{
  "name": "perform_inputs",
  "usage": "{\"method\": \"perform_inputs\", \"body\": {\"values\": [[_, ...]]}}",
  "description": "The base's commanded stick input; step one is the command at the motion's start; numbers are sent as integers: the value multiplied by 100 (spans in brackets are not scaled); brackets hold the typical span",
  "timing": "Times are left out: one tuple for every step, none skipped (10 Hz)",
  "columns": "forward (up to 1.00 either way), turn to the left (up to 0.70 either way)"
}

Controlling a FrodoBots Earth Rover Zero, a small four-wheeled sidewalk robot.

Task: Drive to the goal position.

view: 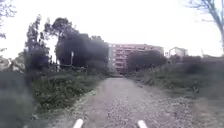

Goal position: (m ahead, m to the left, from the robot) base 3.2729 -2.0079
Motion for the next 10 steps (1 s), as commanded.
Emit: {"method": "perform_inputs", "body": {"values": [[50,0],[50,0],[50,0],[50,0],[50,0],[50,0],[50,0],[50,0],[50,0],[50,0]]}}
